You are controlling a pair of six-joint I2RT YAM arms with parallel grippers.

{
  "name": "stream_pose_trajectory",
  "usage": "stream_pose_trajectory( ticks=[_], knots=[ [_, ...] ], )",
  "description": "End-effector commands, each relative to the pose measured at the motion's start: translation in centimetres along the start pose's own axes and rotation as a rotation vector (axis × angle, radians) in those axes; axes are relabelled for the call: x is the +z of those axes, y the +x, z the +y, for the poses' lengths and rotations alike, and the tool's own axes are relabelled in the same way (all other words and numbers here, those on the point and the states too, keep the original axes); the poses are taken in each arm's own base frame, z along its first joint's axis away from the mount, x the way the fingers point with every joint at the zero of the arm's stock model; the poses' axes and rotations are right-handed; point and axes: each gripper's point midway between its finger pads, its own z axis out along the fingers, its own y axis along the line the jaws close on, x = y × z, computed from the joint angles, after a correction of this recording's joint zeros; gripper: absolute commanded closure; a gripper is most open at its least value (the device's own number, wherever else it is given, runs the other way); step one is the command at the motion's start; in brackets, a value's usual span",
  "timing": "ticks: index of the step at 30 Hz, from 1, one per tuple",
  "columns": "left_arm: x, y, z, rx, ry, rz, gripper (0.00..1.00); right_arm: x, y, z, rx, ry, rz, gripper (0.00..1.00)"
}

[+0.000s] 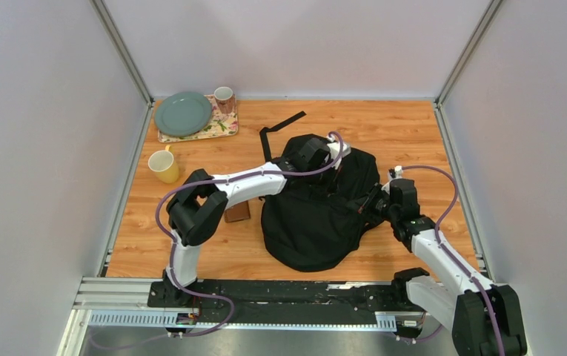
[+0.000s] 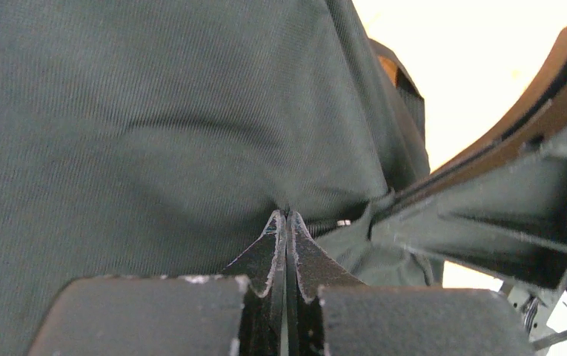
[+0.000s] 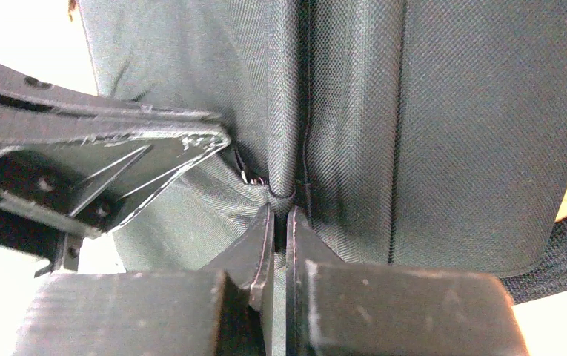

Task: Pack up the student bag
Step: Unzip the student bag at the center of the board.

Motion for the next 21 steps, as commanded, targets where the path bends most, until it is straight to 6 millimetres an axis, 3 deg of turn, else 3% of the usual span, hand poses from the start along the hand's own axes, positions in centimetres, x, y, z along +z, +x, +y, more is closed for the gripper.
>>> stream_pose_trajectory(
  ticks=[1, 5, 12, 20, 21],
  knots=[
    [-4.5, -2.5, 1.6, 0.064, -0.064, -0.087, 1.00, 0.1, -1.3, -0.2, -0.023, 0.046, -0.024, 1.00],
    [-6.8, -2.2, 4.7, 0.040, -0.125, -0.106, 1.00, 0.2, -1.9, -0.1, -0.033, 0.051, -0.031, 1.00],
    [-9.7, -2.4, 7.4, 0.035, -0.191, -0.148, 1.00, 0.2, -2.1, -0.4, -0.035, 0.061, -0.032, 1.00],
    [-13.3, 1.3, 12.3, 0.007, -0.380, -0.100, 1.00, 0.0, -3.7, -1.2, -0.039, 0.090, -0.055, 1.00],
    [-14.1, 1.1, 12.4, 0.003, -0.387, -0.119, 1.00, 0.0, -4.2, -1.2, -0.040, 0.087, -0.061, 1.00]
  ],
)
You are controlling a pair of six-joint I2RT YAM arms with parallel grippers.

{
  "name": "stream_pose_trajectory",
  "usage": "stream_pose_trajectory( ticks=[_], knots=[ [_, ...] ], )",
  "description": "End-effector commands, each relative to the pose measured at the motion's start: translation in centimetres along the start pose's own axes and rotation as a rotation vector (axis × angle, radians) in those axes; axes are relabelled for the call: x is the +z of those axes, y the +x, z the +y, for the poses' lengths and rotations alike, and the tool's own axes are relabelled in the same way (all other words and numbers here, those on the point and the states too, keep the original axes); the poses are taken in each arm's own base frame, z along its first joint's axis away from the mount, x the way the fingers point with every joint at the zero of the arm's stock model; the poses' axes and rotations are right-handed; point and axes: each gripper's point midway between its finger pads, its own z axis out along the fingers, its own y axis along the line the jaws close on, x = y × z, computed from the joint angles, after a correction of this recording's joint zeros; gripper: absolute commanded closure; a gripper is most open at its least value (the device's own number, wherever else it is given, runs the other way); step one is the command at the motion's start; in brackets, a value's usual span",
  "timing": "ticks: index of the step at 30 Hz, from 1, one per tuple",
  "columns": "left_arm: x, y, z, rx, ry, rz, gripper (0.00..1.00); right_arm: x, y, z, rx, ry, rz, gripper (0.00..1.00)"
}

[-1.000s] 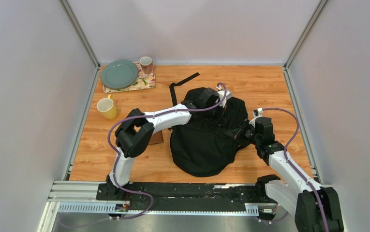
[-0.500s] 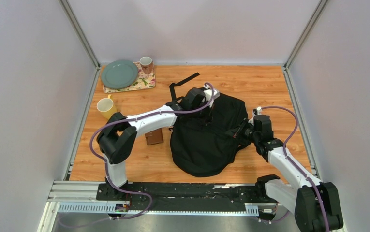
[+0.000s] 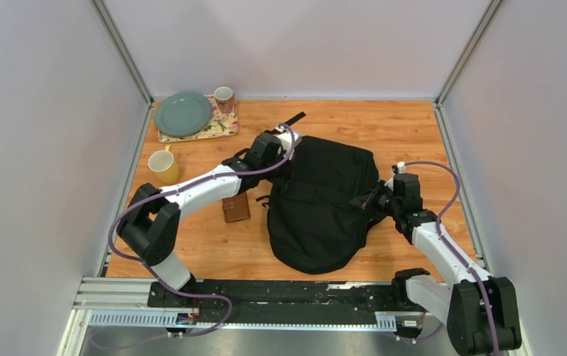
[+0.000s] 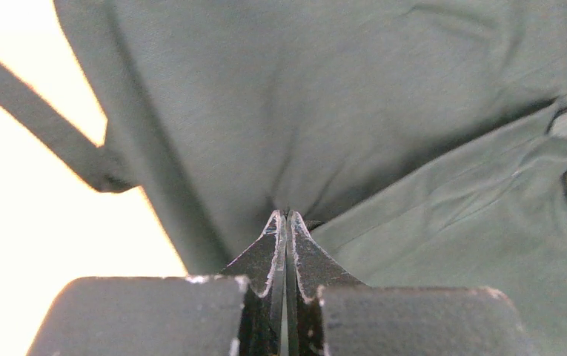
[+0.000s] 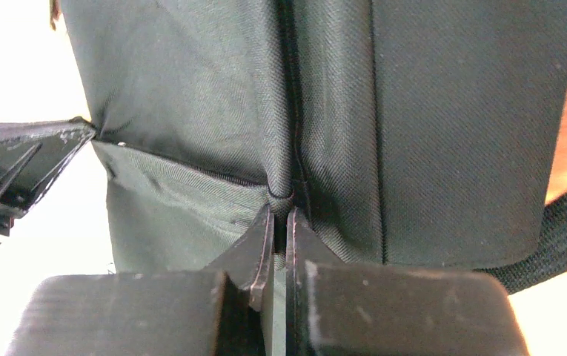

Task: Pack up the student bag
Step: Unzip the student bag at the center of the board, then pick up the personal item from the center of the board.

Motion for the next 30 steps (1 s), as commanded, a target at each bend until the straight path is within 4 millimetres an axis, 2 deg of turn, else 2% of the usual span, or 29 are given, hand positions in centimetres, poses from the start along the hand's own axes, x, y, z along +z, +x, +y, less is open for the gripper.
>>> stream_pose_trajectory(
  ticks=[1, 2, 4, 5, 7, 10, 11, 13, 14, 17, 19, 22, 24, 25, 27, 28, 30],
  knots=[
    [-3.6, -0.2, 4.2, 0.007, -0.143, -0.041, 1.00, 0.0, -3.2, -0.7, -0.034, 0.053, -0.067, 1.00],
    [-3.8, 0.6, 4.6, 0.002, -0.158, -0.031, 1.00, 0.1, -3.7, -0.3, -0.042, 0.045, -0.072, 1.00],
    [-4.5, 0.6, 4.7, -0.007, -0.162, -0.046, 1.00, 0.3, -4.3, 0.1, -0.056, 0.039, -0.064, 1.00],
    [-4.5, 1.3, 4.3, -0.020, -0.142, -0.034, 1.00, 0.7, -4.8, 0.4, -0.060, 0.038, -0.057, 1.00],
    [-4.7, 1.3, 3.9, -0.036, -0.124, -0.049, 1.00, 0.9, -5.0, 0.8, -0.065, 0.023, -0.044, 1.00],
    [-4.6, 2.4, 3.4, -0.065, -0.095, -0.033, 0.98, 1.0, -5.1, 1.5, -0.073, -0.005, -0.037, 0.99],
    [-4.6, 2.5, 3.4, -0.068, -0.093, -0.033, 0.86, 1.0, -5.0, 1.5, -0.076, -0.005, -0.035, 0.88],
    [-4.9, 2.9, 3.5, -0.078, -0.099, -0.033, 0.72, 0.5, -5.1, 1.7, -0.103, -0.002, -0.035, 0.74],
    [-5.0, 3.0, 3.6, -0.082, -0.110, -0.035, 0.65, 0.3, -5.1, 1.8, -0.110, 0.000, -0.035, 0.63],
    [-5.5, 3.1, 4.0, -0.096, -0.130, -0.050, 0.54, -0.7, -5.6, 2.6, -0.140, -0.002, -0.048, 0.51],
    [-6.0, 3.4, 4.4, -0.114, -0.144, -0.055, 0.51, -1.6, -6.0, 3.3, -0.152, -0.008, -0.061, 0.49],
    [-6.9, 3.8, 5.6, -0.147, -0.195, -0.066, 0.40, -2.6, -6.2, 4.4, -0.172, -0.034, -0.077, 0.47],
    [-7.8, 3.5, 5.9, -0.169, -0.197, -0.093, 0.39, -3.0, -6.0, 5.1, -0.178, -0.061, -0.063, 0.46],
    [-8.1, 4.1, 6.7, -0.199, -0.213, -0.093, 0.32, -3.1, -5.8, 5.3, -0.177, -0.067, -0.054, 0.46],
    [-9.1, 3.6, 6.8, -0.219, -0.207, -0.129, 0.31, -3.4, -5.4, 6.4, -0.198, -0.104, -0.035, 0.45],
    [-9.4, 4.3, 7.5, -0.248, -0.223, -0.128, 0.30, -3.4, -5.2, 6.7, -0.204, -0.107, -0.027, 0.45],
    [-10.2, 4.4, 8.0, -0.267, -0.229, -0.156, 0.27, -3.5, -4.6, 8.3, -0.254, -0.132, -0.017, 0.44]
  ],
)
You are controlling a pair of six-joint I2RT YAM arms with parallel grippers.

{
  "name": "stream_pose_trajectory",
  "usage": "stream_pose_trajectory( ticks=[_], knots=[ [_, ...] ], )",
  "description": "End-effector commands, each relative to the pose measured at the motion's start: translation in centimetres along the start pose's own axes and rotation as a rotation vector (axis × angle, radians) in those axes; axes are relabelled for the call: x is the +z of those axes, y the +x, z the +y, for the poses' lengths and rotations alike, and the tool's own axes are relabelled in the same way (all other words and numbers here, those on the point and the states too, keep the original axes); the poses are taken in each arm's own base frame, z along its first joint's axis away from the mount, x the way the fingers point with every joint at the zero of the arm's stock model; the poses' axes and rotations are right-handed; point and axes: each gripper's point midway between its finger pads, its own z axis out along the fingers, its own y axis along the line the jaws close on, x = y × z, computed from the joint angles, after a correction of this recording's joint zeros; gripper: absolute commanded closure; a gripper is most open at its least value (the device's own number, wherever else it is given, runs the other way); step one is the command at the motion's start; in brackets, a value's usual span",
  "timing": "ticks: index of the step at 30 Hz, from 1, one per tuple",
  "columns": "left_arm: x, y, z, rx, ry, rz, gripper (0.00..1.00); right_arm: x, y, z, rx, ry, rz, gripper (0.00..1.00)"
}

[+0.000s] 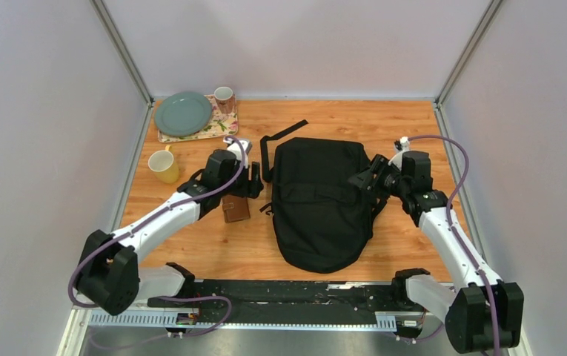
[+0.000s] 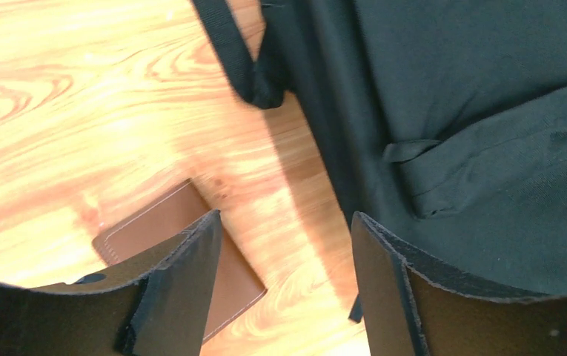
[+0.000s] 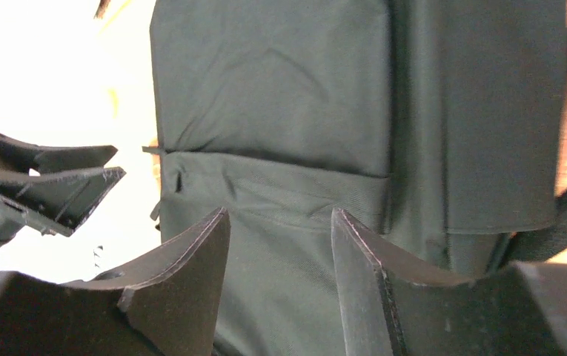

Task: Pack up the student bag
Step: Pick up the personal item from the center of the board.

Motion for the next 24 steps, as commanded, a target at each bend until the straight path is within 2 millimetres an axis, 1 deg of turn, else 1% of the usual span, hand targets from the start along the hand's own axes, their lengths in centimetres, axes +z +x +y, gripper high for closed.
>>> stream_pose_trajectory(
  ticks=[1, 2, 3, 4, 5, 6, 7, 8, 9, 10, 11, 12, 13, 14, 15, 16, 17, 19, 20, 21, 22, 23, 24],
  knots=[
    [-1.4, 0.1, 1.5, -0.101, -0.019, -0.050, 0.26, -0.8, 0.1, 3.9, -0.102, -0.080, 0.022, 0.44],
    [-1.7, 0.2, 2.2, -0.128, -0.021, -0.059, 0.26, -0.6, 0.9, 5.1, -0.132, -0.102, 0.047, 0.44],
    [-1.9, 0.5, 2.4, -0.149, -0.021, -0.057, 0.26, -0.4, 1.1, 5.6, -0.142, -0.098, 0.047, 0.43],
    [-1.9, 1.8, 3.0, -0.179, -0.034, -0.036, 0.25, -0.3, 1.4, 6.3, -0.153, -0.107, 0.056, 0.43],
    [-2.3, 1.7, 3.7, -0.200, -0.053, -0.056, 0.25, -0.1, 2.7, 7.5, -0.182, -0.129, 0.085, 0.43],
    [-2.5, 2.1, 4.1, -0.215, -0.066, -0.061, 0.25, 0.4, 2.8, 8.2, -0.197, -0.123, 0.084, 0.43],
    [-2.5, 3.3, 4.8, -0.249, -0.085, -0.045, 0.25, 0.6, 3.4, 9.0, -0.210, -0.137, 0.093, 0.43],
    [-2.9, 3.3, 5.2, -0.263, -0.092, -0.065, 0.24, 0.8, 4.7, 10.3, -0.236, -0.168, 0.125, 0.43],
    [-3.1, 3.6, 6.2, -0.296, -0.118, -0.070, 0.24, 1.3, 5.2, 11.3, -0.246, -0.187, 0.138, 0.43],
    [-3.1, 4.7, 6.7, -0.327, -0.121, -0.055, 0.24, 1.6, 5.8, 12.1, -0.244, -0.198, 0.154, 0.43],
    [-3.4, 4.8, 7.0, -0.350, -0.126, -0.061, 0.24, 1.8, 7.2, 13.2, -0.264, -0.224, 0.185, 0.43],
    [-3.6, 5.1, 8.0, -0.386, -0.145, -0.065, 0.24, 2.1, 7.6, 14.0, -0.272, -0.240, 0.188, 0.43],
    [-3.6, 6.0, 8.2, -0.415, -0.151, -0.051, 0.23, 2.9, 8.3, 14.6, -0.279, -0.240, 0.209, 0.43],
    [-3.7, 6.1, 8.5, -0.425, -0.156, -0.063, 0.23, 3.0, 9.7, 15.5, -0.288, -0.254, 0.239, 0.43],
    [-3.8, 6.4, 8.7, -0.438, -0.166, -0.064, 0.23, 3.4, 10.1, 16.2, -0.292, -0.267, 0.242, 0.43],
    [-3.8, 7.0, 9.1, -0.462, -0.176, -0.061, 0.23, 4.3, 10.6, 16.7, -0.297, -0.268, 0.261, 0.43],
    [-3.8, 7.1, 9.3, -0.470, -0.180, -0.071, 0.23, 4.6, 11.7, 17.4, -0.298, -0.276, 0.288, 0.43],
    [-3.8, 7.6, 9.7, -0.497, -0.193, -0.074, 0.23, 5.3, 12.7, 18.5, -0.303, -0.291, 0.316, 0.43],
    [-3.7, 7.6, 9.7, -0.505, -0.185, -0.080, 0.22, 6.2, 13.7, 19.0, -0.303, -0.286, 0.341, 0.43],
    [-3.7, 7.8, 9.7, -0.522, -0.180, -0.081, 0.22, 7.0, 13.9, 19.1, -0.287, -0.271, 0.336, 0.43],
    [-3.6, 8.2, 9.7, -0.540, -0.167, -0.075, 0.22, 7.6, 14.5, 19.2, -0.280, -0.265, 0.351, 0.44],
    [-3.4, 8.2, 9.8, -0.556, -0.161, -0.081, 0.22, 8.7, 15.3, 19.4, -0.276, -0.256, 0.374, 0.44],
    [-3.3, 8.3, 9.8, -0.578, -0.153, -0.083, 0.22, 9.4, 15.7, 19.5, -0.268, -0.247, 0.381, 0.44]
  ],
)
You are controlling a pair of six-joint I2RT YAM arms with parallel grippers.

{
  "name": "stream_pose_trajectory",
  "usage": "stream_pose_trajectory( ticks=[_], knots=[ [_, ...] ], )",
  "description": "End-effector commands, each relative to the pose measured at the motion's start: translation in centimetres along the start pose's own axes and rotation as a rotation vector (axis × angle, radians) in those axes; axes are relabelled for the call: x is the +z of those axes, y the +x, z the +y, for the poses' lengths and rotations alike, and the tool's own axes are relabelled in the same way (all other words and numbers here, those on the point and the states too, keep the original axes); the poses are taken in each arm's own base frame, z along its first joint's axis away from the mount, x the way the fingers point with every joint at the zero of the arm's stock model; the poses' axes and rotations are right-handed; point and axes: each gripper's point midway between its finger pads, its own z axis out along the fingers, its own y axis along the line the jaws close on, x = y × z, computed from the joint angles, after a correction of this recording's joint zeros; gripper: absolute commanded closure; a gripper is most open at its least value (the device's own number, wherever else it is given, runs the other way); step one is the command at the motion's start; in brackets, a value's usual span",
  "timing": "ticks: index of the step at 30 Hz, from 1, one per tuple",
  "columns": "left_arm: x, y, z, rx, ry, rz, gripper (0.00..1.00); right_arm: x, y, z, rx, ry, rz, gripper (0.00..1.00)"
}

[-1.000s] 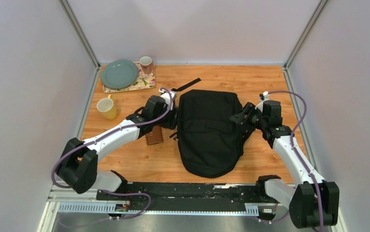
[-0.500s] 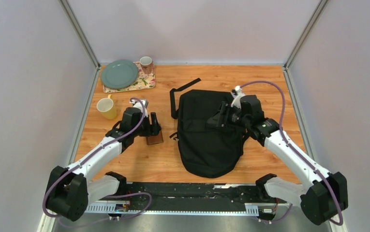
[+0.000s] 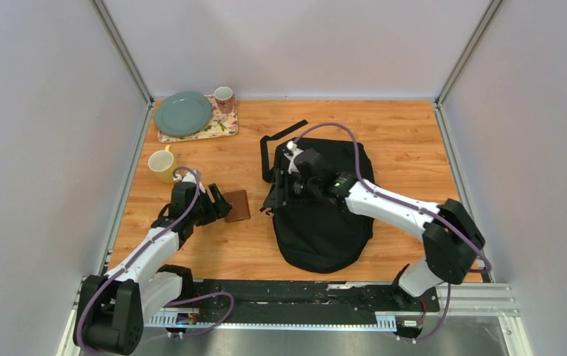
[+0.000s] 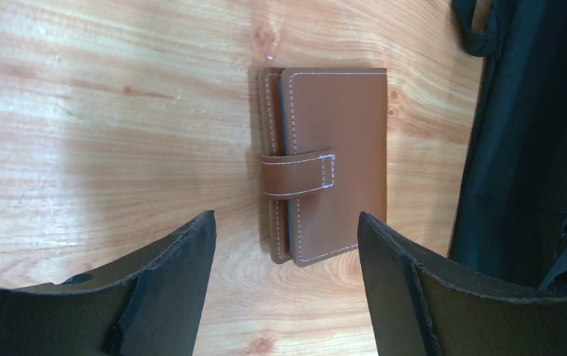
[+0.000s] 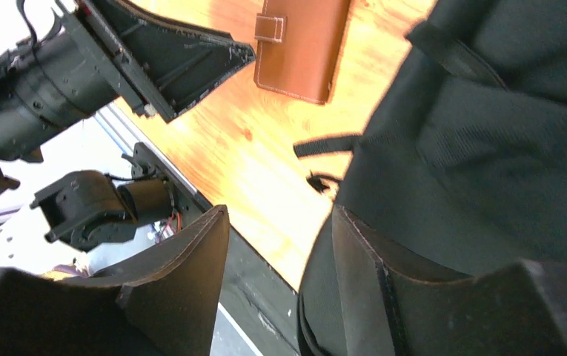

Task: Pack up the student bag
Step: Pick up the personal item from the center of the board.

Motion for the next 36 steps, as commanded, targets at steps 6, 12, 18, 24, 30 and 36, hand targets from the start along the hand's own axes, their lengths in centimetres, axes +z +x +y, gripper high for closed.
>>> stream_pose_trajectory(
  ticks=[6, 12, 18, 24, 30, 36],
  knots=[
    [0.7, -1.1, -0.5, -0.158, 0.130, -0.061, 0.22, 7.6, -2.7, 2.7, 0.020, 0.027, -0.008, 0.44],
    [1.3, -0.8, -1.1, -0.159, 0.164, -0.021, 0.22, 11.3, -2.9, 0.6, 0.056, 0.141, 0.023, 0.44],
    [1.5, 0.0, -0.7, -0.158, 0.162, 0.000, 0.22, 14.5, -1.6, -2.1, 0.095, 0.221, 0.063, 0.44],
    [1.7, 0.8, -0.4, -0.153, 0.159, 0.022, 0.25, 16.6, -0.4, -3.6, 0.113, 0.247, 0.114, 0.44],
    [1.9, 1.6, -0.9, -0.159, 0.202, 0.051, 0.36, 18.0, 1.1, -3.4, 0.150, 0.193, 0.172, 0.44],
    [2.0, 2.7, -1.7, -0.161, 0.262, 0.114, 0.51, 18.1, 1.3, -2.6, 0.172, 0.135, 0.170, 0.46]
  ],
)
